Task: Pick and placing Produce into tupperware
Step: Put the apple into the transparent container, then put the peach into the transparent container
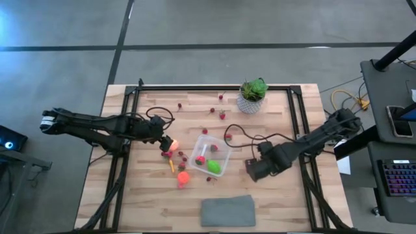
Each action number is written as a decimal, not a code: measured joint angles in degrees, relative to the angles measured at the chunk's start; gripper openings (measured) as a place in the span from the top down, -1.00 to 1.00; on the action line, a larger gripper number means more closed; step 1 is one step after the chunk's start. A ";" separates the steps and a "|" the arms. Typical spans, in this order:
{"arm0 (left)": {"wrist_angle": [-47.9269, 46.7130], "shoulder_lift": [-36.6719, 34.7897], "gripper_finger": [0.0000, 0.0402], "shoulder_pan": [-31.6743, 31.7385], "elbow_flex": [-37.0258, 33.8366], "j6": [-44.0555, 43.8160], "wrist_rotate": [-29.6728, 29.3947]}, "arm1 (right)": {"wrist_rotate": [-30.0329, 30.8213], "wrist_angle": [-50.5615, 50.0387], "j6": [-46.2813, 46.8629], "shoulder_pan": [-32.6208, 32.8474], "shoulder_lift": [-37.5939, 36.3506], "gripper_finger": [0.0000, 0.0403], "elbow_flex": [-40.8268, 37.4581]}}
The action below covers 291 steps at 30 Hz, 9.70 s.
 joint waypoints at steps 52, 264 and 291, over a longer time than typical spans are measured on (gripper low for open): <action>0.09 0.03 -0.57 0.02 0.02 -0.23 0.49 | 0.60 23.61 -8.56 -3.09 -1.67 -0.43 -22.20; 9.41 22.41 -0.19 9.35 15.44 53.97 14.78 | 15.34 -4.52 -15.58 -13.56 -24.75 -0.47 -13.86; 28.82 36.68 -0.39 6.82 16.41 34.48 35.46 | 15.35 1.41 -12.74 -13.56 -24.73 -0.57 -13.83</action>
